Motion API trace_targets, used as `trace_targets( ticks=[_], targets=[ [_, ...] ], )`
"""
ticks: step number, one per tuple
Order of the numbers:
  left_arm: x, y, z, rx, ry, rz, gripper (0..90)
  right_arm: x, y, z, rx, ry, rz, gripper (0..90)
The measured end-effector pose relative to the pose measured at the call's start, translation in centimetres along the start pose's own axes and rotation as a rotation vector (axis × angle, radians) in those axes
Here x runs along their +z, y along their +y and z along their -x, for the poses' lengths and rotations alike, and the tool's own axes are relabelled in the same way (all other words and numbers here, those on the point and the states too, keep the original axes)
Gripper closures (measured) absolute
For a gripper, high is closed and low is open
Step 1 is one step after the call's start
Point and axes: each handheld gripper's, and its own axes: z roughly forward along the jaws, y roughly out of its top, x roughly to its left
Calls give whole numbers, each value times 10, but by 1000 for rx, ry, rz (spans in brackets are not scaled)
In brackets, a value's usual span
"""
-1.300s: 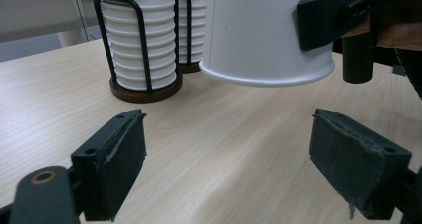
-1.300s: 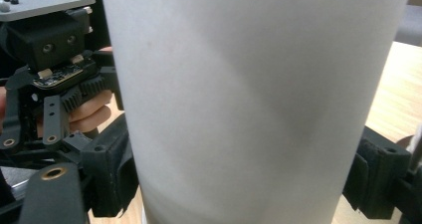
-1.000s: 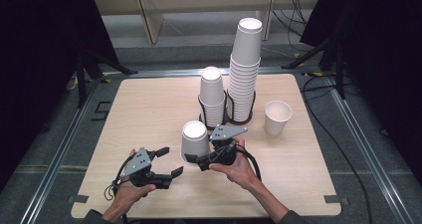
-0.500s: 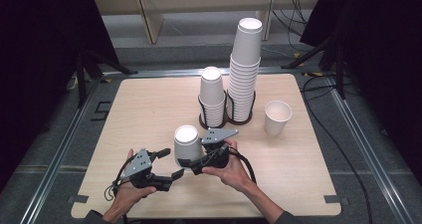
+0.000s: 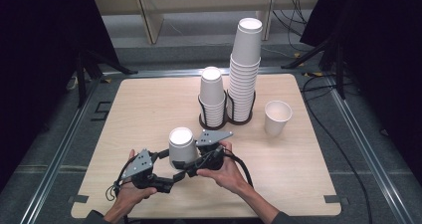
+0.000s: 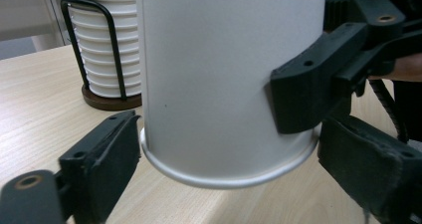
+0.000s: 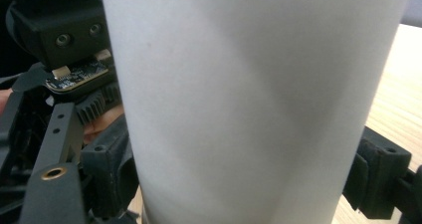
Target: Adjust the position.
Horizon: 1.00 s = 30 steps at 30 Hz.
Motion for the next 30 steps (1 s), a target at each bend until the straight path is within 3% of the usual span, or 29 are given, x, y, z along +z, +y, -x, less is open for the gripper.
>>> trace_targets(
  ticks=[2,3,4,7,9,10,11,13,16,17,18,23,27,30],
  targets=[
    [2,-1,0,3,-4,16,69,3,0,-1,2,7,7,175],
    [2,-1,0,1,2,17,58,4,1,-1,-24,1,12,175],
    [2,0,1,3,6,22,46,6,1,-2,-5,14,11,175],
    [0,1,1,13,19,17,37,10,1,-4,-18,-3,17,175],
    [1,0,2,13,26,15,31,13,0,-7,-1,10,22,176],
    [3,-1,2,11,16,33,27,14,0,-8,9,13,6,175],
    [2,0,2,17,30,9,24,15,0,-8,2,15,20,175],
    [2,0,2,18,33,1,20,16,-1,-9,6,17,3,175],
    [4,-1,1,12,32,7,8,18,-1,-10,8,12,26,175],
    [3,-1,2,11,41,-13,5,18,-1,-10,9,15,20,175],
    [5,-2,1,6,29,7,0,18,-1,-10,10,17,19,175],
    [3,-1,2,9,46,-22,11,19,-2,-11,24,28,17,173],
    [4,-1,2,-4,27,-7,29,20,-2,-11,37,40,23,160],
    [2,0,1,5,32,-31,49,19,-2,-10,34,30,14,144]
  ],
)
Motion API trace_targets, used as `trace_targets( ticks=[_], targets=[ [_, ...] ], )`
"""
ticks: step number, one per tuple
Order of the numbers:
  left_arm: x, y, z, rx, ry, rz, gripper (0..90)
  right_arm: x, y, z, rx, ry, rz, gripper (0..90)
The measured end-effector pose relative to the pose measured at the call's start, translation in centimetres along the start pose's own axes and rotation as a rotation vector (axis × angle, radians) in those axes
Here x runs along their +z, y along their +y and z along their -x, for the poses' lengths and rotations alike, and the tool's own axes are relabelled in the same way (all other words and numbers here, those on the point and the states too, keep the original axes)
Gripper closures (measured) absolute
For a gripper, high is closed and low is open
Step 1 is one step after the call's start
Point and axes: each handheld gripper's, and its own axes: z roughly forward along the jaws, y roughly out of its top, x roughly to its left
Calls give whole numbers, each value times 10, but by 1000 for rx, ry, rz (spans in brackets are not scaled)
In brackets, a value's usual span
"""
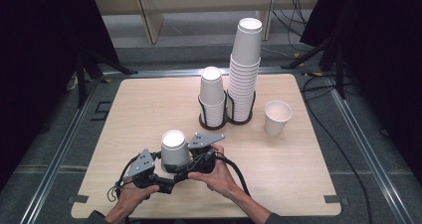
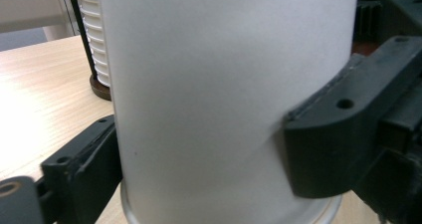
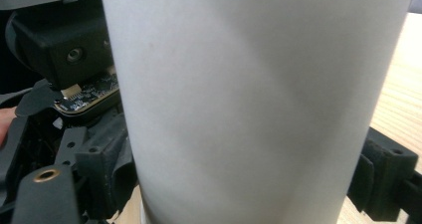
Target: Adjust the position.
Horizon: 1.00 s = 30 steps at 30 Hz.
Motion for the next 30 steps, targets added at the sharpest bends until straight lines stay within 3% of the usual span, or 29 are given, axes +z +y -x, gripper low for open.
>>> trace_targets(
  ticks=[3,5,10,18,19,23,26,28,30],
  targets=[
    [-1,0,0,2,-4,-5,77,1,1,-1,-12,4,4,123],
    [1,0,0,2,-19,20,90,0,2,-3,-37,-25,-17,114],
    [-2,1,0,14,-14,-5,105,-5,9,-6,-51,-31,-24,117],
    [0,0,3,47,-35,-12,122,-23,28,-3,-92,-46,37,149],
    [-1,1,3,57,-25,-35,125,-25,30,-3,-89,-48,31,149],
    [3,-1,5,60,-42,-21,136,-31,36,-2,-87,-59,-8,152],
    [1,0,5,73,-38,-48,139,-34,38,0,-77,-49,-27,153],
    [2,-1,5,78,-45,-49,139,-36,38,0,-39,-32,-56,156],
    [2,-1,5,97,-41,-61,140,-36,38,1,-42,-30,-62,162]
  ],
)
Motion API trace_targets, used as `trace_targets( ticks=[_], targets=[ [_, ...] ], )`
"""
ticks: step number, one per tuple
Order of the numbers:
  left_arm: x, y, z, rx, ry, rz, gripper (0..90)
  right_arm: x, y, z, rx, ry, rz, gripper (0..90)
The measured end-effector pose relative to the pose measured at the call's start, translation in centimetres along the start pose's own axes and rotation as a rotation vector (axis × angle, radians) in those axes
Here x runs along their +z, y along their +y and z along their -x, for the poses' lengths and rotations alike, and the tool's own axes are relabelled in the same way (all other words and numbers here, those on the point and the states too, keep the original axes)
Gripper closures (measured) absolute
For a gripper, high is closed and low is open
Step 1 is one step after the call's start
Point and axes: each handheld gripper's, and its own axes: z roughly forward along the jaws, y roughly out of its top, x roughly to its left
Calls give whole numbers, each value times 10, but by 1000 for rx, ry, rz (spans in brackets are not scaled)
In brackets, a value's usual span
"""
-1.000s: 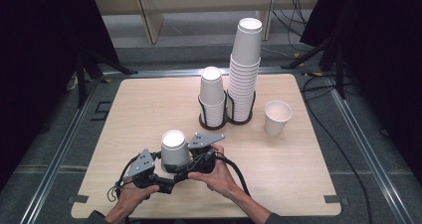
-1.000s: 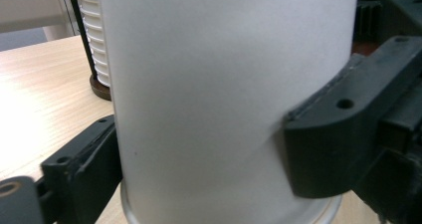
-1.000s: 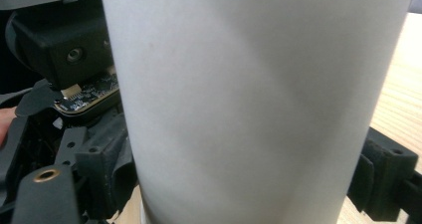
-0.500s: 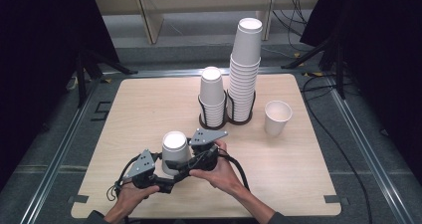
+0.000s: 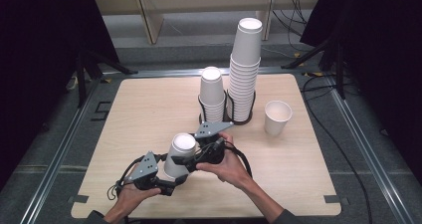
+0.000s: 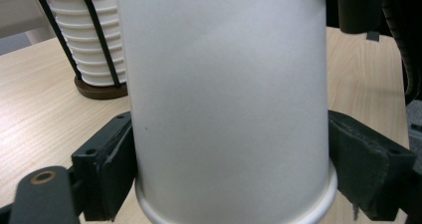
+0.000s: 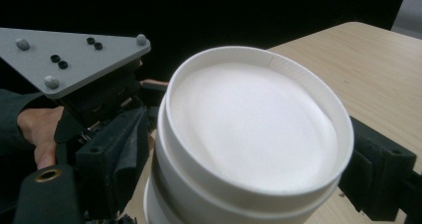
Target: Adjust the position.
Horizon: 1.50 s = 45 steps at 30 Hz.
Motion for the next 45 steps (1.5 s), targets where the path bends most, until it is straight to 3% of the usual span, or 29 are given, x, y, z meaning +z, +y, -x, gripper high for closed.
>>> trace_targets(
  ticks=[4,5,13,18,21,25,26,32,33,35,37,38,40,43,45],
  targets=[
    [0,-1,1,29,0,-15,140,0,0,2,-15,14,-20,171],
    [0,-1,2,35,4,-23,141,0,-1,0,15,21,-36,177],
    [-1,0,3,68,-14,-26,142,-4,1,3,11,74,-27,231],
    [0,-2,1,45,-40,36,85,-8,2,4,33,93,-8,244],
    [-1,-2,1,24,-22,54,52,-9,3,5,31,89,6,247],
    [-4,0,0,1,-11,108,40,-13,4,8,70,101,48,248],
    [-5,0,-2,9,-12,103,37,-15,4,8,96,104,52,248],
    [-5,0,-4,-39,-12,153,25,-17,1,13,120,135,98,248],
    [-8,0,-5,-44,-7,132,32,-18,0,14,126,133,113,248],
    [-7,0,-5,-56,-9,137,37,-20,0,15,157,138,121,248],
    [-5,0,-5,-60,-20,161,36,-21,-1,17,148,139,143,248],
    [-6,0,-4,-58,-12,137,35,-21,-1,18,140,140,146,248],
    [-5,0,-4,-57,-16,138,35,-21,-2,15,177,152,142,248],
    [-6,1,-3,-55,-14,130,38,-19,-3,16,151,151,157,248],
    [-5,1,-4,-55,-21,141,44,-19,-3,16,164,159,155,248]
  ],
)
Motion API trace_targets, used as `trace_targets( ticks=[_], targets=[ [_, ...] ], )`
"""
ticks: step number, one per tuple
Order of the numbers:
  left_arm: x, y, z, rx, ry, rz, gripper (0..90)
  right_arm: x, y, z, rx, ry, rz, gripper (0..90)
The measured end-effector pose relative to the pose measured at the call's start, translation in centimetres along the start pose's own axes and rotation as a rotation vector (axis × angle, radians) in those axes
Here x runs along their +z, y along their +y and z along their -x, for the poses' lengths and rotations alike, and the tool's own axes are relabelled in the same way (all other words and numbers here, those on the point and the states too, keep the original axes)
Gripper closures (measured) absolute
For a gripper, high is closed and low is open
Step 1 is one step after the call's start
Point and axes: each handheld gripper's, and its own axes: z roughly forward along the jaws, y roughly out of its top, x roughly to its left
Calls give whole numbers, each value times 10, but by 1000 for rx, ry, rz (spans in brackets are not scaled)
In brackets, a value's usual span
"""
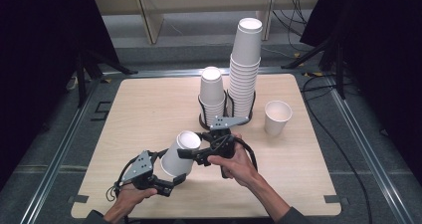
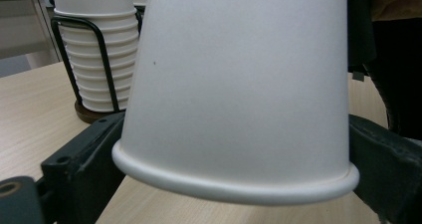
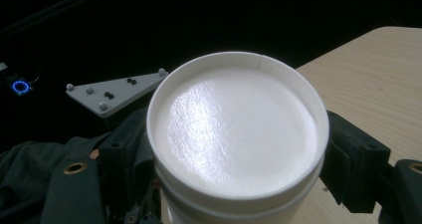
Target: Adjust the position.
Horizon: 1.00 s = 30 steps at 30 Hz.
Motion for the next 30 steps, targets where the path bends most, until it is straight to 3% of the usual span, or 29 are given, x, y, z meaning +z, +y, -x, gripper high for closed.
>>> trace_targets(
  ticks=[4,5,11,13,15,17,19,21,22,25,26,29,30],
  targets=[
    [1,0,0,0,-3,12,45,0,-1,0,38,10,5,248],
    [0,0,0,2,10,-6,39,0,-1,0,36,8,8,249],
    [3,0,2,9,11,3,20,3,-2,-3,48,13,20,250],
    [1,0,3,12,12,-9,48,4,-2,-4,25,11,17,249],
    [2,1,3,18,8,3,65,3,-1,-4,34,14,17,247],
    [2,2,2,23,5,-8,87,3,-1,-2,16,19,21,245],
    [1,2,2,40,10,-23,108,3,-2,-3,29,15,11,241],
    [-1,3,2,61,16,-50,130,2,0,-4,11,19,-4,235],
    [-1,3,2,68,18,-52,138,2,0,-2,-24,15,-2,232],
    [0,2,3,91,5,-60,152,0,3,-6,-44,23,-65,226],
    [-2,3,3,101,12,-89,155,-1,4,-7,-66,9,-90,221],
    [0,1,2,103,-2,-95,160,-4,6,-10,-117,-29,-165,182],
    [-2,1,2,117,2,-126,161,-5,8,-10,-161,-41,-186,183]
  ],
)
